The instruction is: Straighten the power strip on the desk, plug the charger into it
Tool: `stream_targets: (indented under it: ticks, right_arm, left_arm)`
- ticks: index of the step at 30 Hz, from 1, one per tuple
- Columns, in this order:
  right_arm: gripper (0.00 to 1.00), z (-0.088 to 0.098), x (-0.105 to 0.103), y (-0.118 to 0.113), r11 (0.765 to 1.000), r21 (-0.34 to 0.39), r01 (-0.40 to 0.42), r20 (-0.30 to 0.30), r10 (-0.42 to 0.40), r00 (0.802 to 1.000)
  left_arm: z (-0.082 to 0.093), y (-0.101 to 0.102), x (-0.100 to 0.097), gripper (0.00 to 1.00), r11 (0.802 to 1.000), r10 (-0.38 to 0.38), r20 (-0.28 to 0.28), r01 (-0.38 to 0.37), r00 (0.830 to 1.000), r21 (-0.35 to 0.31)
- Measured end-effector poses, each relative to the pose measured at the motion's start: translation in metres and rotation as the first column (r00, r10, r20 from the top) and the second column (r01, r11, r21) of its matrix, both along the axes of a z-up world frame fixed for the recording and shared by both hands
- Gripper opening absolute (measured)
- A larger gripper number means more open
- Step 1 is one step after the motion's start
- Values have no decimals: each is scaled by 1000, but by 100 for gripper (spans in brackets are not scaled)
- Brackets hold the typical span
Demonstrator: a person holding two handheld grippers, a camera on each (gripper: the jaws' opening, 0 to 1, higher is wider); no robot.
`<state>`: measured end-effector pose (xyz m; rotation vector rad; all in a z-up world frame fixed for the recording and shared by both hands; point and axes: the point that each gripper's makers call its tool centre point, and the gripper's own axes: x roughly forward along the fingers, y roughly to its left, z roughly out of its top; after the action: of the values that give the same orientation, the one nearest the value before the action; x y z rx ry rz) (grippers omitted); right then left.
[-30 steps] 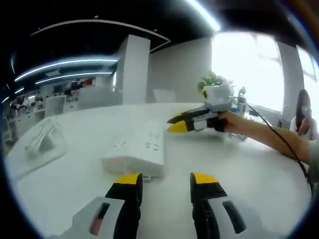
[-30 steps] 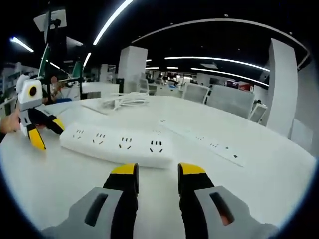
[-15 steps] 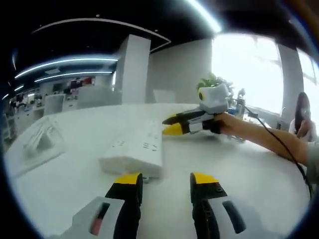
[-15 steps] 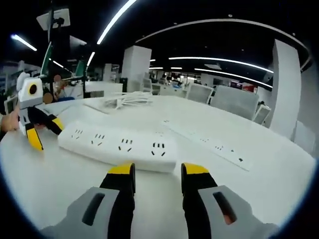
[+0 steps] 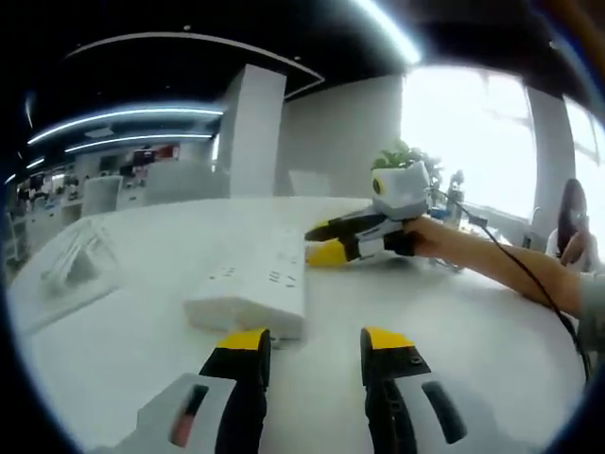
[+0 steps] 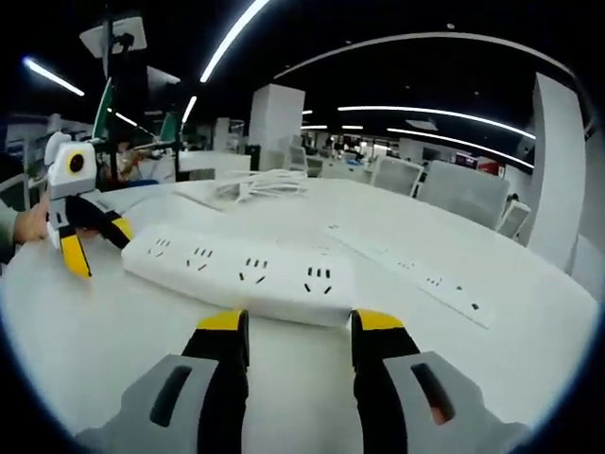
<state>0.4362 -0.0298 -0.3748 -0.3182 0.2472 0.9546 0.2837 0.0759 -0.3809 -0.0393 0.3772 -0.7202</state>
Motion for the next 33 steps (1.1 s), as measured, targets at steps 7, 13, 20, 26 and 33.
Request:
stream_targets:
  ticks: [7, 13, 20, 26, 33]
  right_arm:
    - [43, 0, -1, 0, 1000, -1, 0, 2, 0, 1000]
    - [40, 1, -1, 0, 1000, 13, 0, -4, 0, 1000]
    - [39, 1, -2, 0, 999, 37, -1, -15, 2, 1000]
    - [38, 1, -4, 1, 999, 51, 0, -24, 1, 1000]
    - [37, 1, -8, 3, 998, 62, -4, -32, 6, 999]
  left_arm:
    - [1, 0, 0, 40, 1000, -1, 4, 1, 1000, 3]
    - [1, 1, 1, 40, 1000, 5, 10, -5, 1000, 7]
    - [0, 4, 1, 39, 1000, 13, 9, -13, 1000, 22]
    - [-1, 6, 1, 39, 999, 22, 7, -22, 1000, 36]
    - [-1, 10, 1, 38, 999, 28, 2, -28, 1000, 43]
